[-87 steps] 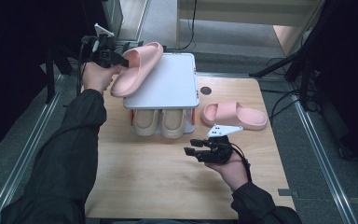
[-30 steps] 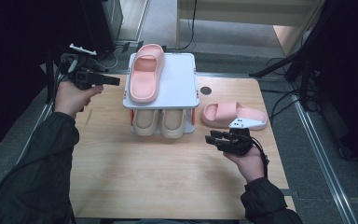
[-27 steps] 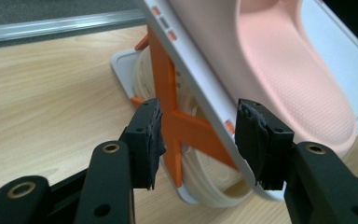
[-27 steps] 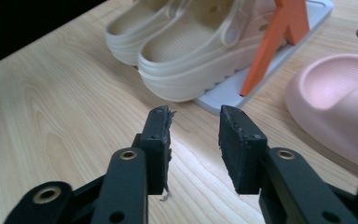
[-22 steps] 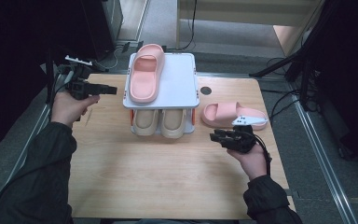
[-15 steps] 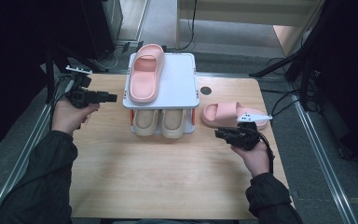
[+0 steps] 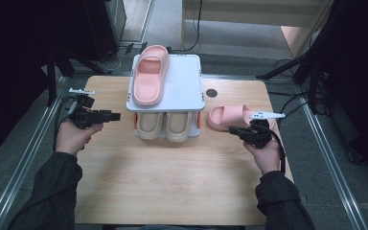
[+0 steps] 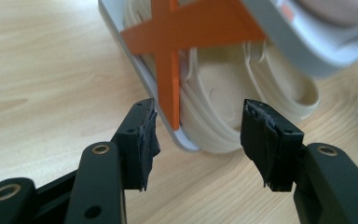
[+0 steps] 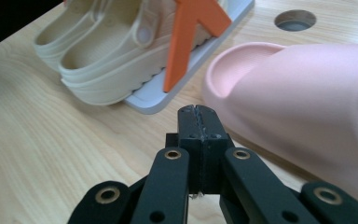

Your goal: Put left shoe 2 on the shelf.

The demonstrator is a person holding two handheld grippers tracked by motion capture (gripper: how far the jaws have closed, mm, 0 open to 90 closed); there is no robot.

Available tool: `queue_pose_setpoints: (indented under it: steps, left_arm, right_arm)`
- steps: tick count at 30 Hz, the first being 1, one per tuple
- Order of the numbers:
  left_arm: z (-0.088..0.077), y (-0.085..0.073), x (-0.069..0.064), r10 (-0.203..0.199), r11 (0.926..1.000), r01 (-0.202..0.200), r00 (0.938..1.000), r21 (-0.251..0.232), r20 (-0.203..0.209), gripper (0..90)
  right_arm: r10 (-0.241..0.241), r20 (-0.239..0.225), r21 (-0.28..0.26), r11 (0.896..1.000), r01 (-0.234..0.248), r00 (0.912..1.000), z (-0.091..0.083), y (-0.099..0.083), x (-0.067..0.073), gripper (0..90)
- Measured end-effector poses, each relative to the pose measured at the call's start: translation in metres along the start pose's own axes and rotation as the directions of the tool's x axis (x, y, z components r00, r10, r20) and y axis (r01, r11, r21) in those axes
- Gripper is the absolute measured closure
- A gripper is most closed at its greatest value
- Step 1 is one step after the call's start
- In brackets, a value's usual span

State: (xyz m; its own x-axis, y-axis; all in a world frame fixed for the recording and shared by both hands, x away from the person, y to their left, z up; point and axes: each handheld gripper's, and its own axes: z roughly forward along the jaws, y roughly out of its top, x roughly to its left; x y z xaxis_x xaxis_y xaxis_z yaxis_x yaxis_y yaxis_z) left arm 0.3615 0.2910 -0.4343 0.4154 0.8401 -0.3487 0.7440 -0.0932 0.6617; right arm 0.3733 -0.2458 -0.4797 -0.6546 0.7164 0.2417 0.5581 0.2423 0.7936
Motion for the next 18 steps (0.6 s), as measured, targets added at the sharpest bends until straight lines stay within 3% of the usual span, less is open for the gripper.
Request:
queue_pose_setpoints:
  steps: [10, 14, 18]
  left_arm:
    - [-0.001, -0.031, -0.008, 0.021, 0.9996, -0.021, 0.9997, -0.019, 0.010, 41.3]
    - [0.002, -0.043, -0.012, 0.036, 0.9993, -0.036, 0.9993, -0.003, 0.006, 41.1]
    - [0.002, -0.050, -0.015, 0.028, 0.9996, -0.028, 0.9995, -0.004, 0.014, 40.6]
  right_arm:
    - [0.021, 0.050, -0.006, 1.000, -0.020, 0.9985, 0.002, 0.003, -0.027, 90.0]
    - [0.041, 0.077, 0.006, 0.999, -0.041, 0.9962, 0.005, 0.003, -0.038, 90.0]
    - [0.061, 0.090, -0.007, 0.998, -0.061, 0.9941, 0.003, 0.006, -0.046, 90.0]
